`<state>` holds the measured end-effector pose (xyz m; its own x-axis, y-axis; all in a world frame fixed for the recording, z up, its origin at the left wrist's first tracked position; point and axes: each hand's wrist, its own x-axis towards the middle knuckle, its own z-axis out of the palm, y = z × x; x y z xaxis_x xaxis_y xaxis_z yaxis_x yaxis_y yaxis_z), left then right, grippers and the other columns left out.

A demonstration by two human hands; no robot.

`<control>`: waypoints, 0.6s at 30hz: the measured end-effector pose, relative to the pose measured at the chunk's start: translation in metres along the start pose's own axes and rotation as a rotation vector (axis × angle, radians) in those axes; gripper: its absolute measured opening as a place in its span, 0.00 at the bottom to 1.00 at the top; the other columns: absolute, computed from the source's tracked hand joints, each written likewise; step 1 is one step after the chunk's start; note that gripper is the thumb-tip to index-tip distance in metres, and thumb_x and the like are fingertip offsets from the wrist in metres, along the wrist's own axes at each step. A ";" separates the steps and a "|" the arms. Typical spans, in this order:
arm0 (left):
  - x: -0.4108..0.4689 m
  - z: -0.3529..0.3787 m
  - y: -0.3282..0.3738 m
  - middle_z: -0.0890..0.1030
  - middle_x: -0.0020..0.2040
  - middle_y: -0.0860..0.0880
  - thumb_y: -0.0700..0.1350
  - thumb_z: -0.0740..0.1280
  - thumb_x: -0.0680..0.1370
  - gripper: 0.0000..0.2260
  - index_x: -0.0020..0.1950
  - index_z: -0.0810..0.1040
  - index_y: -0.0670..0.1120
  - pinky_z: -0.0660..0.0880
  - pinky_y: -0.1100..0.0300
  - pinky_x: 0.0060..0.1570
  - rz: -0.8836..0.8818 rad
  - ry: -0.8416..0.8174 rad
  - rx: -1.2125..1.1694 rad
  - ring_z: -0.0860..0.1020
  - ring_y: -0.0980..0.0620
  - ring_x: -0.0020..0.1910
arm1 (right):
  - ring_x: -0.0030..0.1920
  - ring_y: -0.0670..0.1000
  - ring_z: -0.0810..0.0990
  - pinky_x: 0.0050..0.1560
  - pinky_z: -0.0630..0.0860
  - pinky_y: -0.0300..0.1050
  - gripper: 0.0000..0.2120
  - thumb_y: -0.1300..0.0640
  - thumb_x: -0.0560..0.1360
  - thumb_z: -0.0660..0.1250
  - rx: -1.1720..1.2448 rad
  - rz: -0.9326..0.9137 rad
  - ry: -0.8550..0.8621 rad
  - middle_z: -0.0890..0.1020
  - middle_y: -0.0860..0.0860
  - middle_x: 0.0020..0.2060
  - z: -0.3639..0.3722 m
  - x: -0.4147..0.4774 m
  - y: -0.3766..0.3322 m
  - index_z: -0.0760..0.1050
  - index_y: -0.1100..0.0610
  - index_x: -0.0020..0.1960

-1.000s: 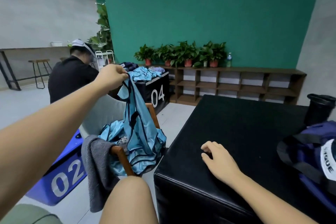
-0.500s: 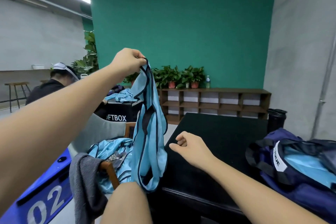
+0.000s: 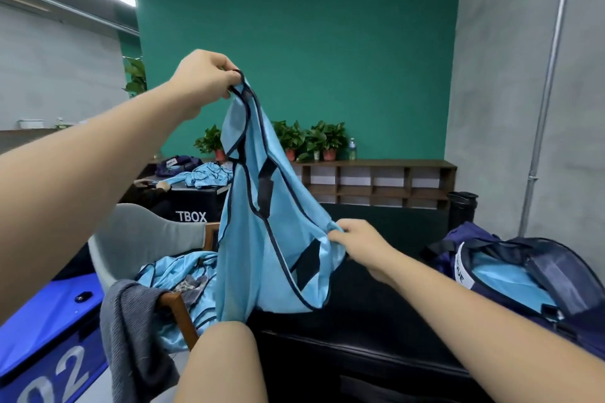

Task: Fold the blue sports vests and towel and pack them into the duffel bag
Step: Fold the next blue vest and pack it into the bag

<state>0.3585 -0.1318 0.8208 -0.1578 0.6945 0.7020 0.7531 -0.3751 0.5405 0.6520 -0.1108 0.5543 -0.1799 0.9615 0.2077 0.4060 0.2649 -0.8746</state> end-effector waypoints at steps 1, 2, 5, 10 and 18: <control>0.001 -0.003 -0.005 0.84 0.45 0.46 0.44 0.71 0.82 0.05 0.51 0.85 0.44 0.75 0.60 0.38 -0.011 0.011 0.002 0.79 0.53 0.37 | 0.38 0.51 0.72 0.43 0.67 0.48 0.13 0.56 0.75 0.71 0.031 0.010 0.015 0.75 0.51 0.34 -0.013 0.000 -0.004 0.73 0.52 0.34; 0.002 -0.004 -0.009 0.85 0.45 0.46 0.44 0.71 0.81 0.05 0.51 0.85 0.44 0.75 0.60 0.38 -0.021 0.019 0.010 0.79 0.53 0.36 | 0.39 0.52 0.72 0.44 0.68 0.49 0.13 0.55 0.75 0.72 0.069 0.024 0.022 0.76 0.52 0.34 -0.026 -0.001 -0.009 0.74 0.52 0.34; 0.003 -0.005 -0.021 0.86 0.46 0.43 0.44 0.72 0.81 0.05 0.51 0.86 0.44 0.76 0.59 0.40 -0.042 0.024 0.032 0.79 0.52 0.36 | 0.39 0.53 0.78 0.43 0.73 0.48 0.14 0.58 0.77 0.72 0.193 0.061 0.033 0.81 0.53 0.35 -0.059 -0.005 -0.028 0.78 0.52 0.33; -0.007 0.004 -0.031 0.86 0.46 0.44 0.45 0.72 0.81 0.05 0.50 0.86 0.44 0.74 0.60 0.38 -0.081 -0.022 0.082 0.80 0.51 0.38 | 0.43 0.56 0.84 0.51 0.80 0.54 0.08 0.59 0.78 0.73 0.368 0.044 0.058 0.86 0.57 0.42 -0.104 -0.010 -0.065 0.86 0.63 0.54; -0.046 0.041 -0.017 0.88 0.48 0.44 0.44 0.73 0.79 0.04 0.46 0.87 0.51 0.82 0.51 0.45 -0.100 -0.293 0.097 0.86 0.39 0.47 | 0.37 0.53 0.83 0.41 0.83 0.49 0.04 0.60 0.80 0.72 0.474 0.028 0.106 0.85 0.56 0.42 -0.137 -0.014 -0.117 0.82 0.60 0.52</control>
<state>0.3794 -0.1326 0.7605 -0.0539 0.8774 0.4767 0.8027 -0.2459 0.5434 0.7301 -0.1450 0.7139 -0.0723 0.9765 0.2029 -0.0480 0.1998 -0.9787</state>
